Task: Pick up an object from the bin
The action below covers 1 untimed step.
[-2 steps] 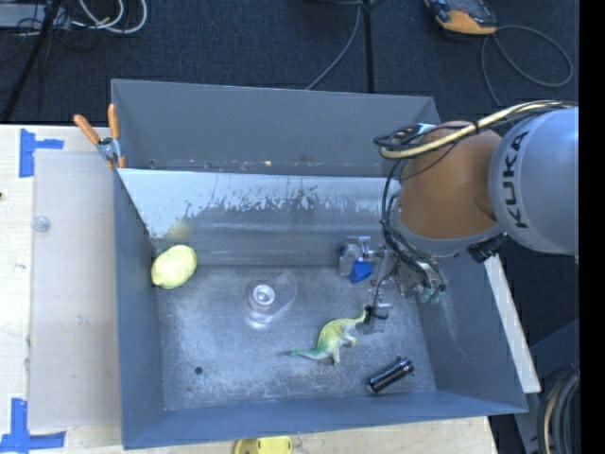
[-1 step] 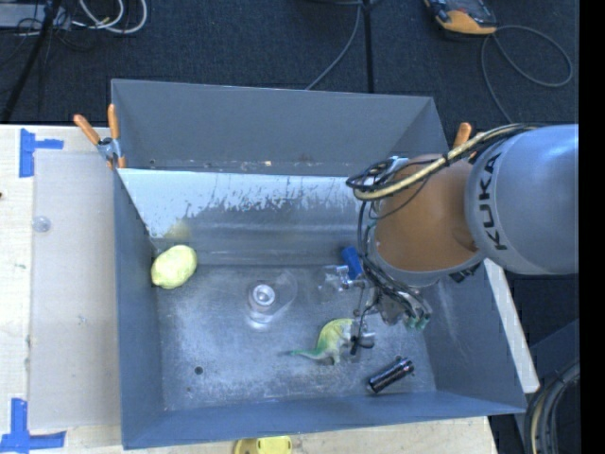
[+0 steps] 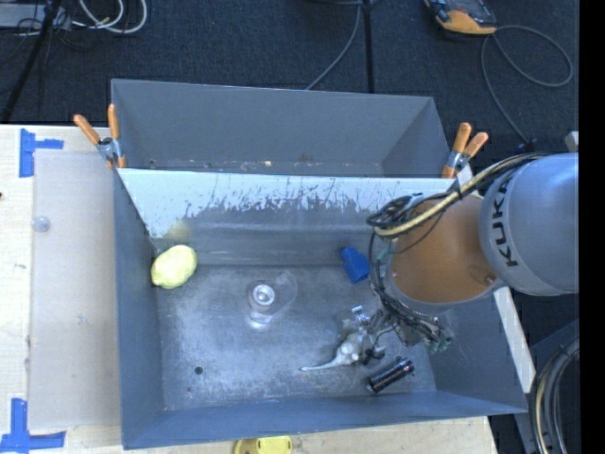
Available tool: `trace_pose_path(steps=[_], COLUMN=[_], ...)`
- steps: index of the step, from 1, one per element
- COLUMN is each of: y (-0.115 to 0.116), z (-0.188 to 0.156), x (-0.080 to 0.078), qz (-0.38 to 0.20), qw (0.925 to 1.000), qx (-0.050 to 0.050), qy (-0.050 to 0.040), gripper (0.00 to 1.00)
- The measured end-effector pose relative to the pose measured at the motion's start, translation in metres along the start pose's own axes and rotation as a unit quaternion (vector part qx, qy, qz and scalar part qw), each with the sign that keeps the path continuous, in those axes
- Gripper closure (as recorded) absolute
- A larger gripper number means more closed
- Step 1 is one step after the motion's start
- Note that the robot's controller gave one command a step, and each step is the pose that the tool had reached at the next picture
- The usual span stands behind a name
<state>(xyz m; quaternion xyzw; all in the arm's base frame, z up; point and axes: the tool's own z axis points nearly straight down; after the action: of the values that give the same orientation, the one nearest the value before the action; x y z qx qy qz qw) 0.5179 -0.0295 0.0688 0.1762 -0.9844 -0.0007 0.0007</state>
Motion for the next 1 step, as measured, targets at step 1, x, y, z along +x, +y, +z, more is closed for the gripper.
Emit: trace_pose_path(steps=[1], y=[0.0], z=[0.0], x=[0.0], qz=[0.0], qw=[1.0], qx=[0.0], qy=[0.0], gripper=[1.0])
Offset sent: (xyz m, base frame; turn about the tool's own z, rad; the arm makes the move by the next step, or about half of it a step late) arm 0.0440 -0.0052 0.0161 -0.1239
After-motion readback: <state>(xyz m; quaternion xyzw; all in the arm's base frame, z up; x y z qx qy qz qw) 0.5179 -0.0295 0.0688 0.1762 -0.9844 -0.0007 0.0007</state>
